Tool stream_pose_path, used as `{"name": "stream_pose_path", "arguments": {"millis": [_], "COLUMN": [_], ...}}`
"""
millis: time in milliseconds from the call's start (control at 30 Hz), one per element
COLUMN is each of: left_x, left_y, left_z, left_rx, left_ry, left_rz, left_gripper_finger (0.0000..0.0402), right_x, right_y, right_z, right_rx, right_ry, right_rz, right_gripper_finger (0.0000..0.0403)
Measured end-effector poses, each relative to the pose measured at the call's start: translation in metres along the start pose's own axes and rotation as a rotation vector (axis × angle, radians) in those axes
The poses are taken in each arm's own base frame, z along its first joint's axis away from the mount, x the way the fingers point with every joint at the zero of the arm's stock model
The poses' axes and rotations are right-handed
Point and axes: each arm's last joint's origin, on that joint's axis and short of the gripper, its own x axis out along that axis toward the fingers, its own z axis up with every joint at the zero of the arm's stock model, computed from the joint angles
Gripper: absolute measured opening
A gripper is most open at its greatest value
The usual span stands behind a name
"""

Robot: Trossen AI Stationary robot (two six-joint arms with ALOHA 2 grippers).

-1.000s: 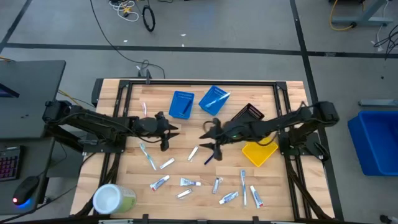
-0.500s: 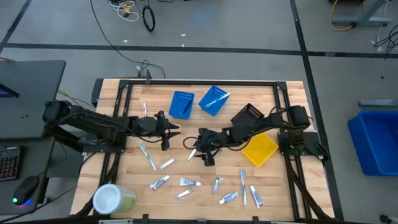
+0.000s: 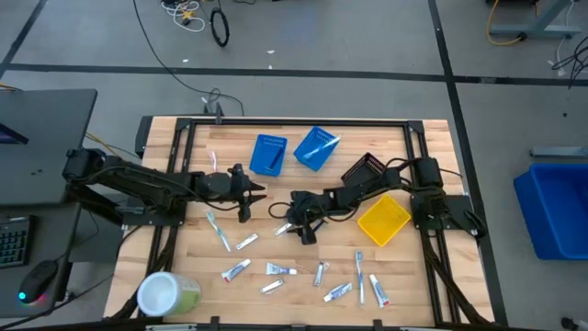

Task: Pick & Place Travel size toiletries
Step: Put the silver nail cutter into the black basket

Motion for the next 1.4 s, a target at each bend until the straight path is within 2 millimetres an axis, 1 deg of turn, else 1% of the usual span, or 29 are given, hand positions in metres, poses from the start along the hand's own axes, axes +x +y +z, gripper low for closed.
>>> {"name": "stream_pose_path", "arguments": {"millis": [367, 467, 500, 567, 633, 733, 867, 967, 1033, 1100, 1200, 1333, 1400], "left_x": [0.0, 0.0, 0.0, 0.0, 0.0, 0.0, 0.0, 0.0, 0.0, 0.0, 0.0, 0.0, 0.0], "left_y": [0.0, 0.0, 0.0, 0.0, 0.0, 0.0, 0.0, 0.0, 0.0, 0.0, 0.0, 0.0, 0.0], "left_z": [0.0, 0.0, 0.0, 0.0, 0.0, -0.001, -0.001, -0.001, 0.0, 0.0, 0.0, 0.0, 0.0], "left_rx": [-0.002, -0.014, -0.017, -0.017, -0.018, -0.017, -0.019, -0.02, -0.021, -0.022, -0.023, -0.023, -0.023], "left_ry": [0.0, 0.001, 0.002, 0.004, 0.004, 0.007, 0.007, 0.006, 0.005, 0.003, 0.003, 0.002, 0.003], "left_rz": [0.0, 0.0, 0.0, 0.0, 0.0, 0.001, 0.001, 0.001, 0.001, 0.001, 0.0, 0.001, 0.001], "left_gripper_finger": [0.0127, 0.0127, 0.0127, 0.0127, 0.0127, 0.0127, 0.0127, 0.0127, 0.0127, 0.0127, 0.0127, 0.0127, 0.0127], "right_x": [-0.001, -0.008, -0.013, -0.026, -0.045, -0.083, -0.141, -0.182, -0.201, -0.214, -0.22, -0.21, -0.204], "right_y": [0.0, 0.002, 0.002, 0.003, 0.003, 0.004, 0.004, 0.004, 0.004, 0.004, 0.003, -0.001, -0.006], "right_z": [-0.001, 0.001, 0.003, 0.006, 0.013, 0.022, 0.022, 0.014, 0.006, -0.005, -0.025, -0.056, -0.07], "right_rx": [0.008, 0.016, 0.018, 0.035, 0.064, 0.088, 0.164, 0.299, 0.401, 0.506, 0.645, 0.731, 0.773], "right_ry": [0.008, 0.026, 0.039, 0.078, 0.105, 0.175, 0.309, 0.381, 0.39, 0.383, 0.364, 0.383, 0.353], "right_rz": [0.02, 0.025, 0.029, 0.024, -0.033, -0.15, -0.364, -0.524, -0.61, -0.68, -0.751, -0.826, -0.872], "right_gripper_finger": [0.0091, 0.0064, 0.006, 0.006, 0.006, 0.0065, 0.0072, 0.0067, 0.0065, 0.0065, 0.0073, 0.0076, 0.0073]}}
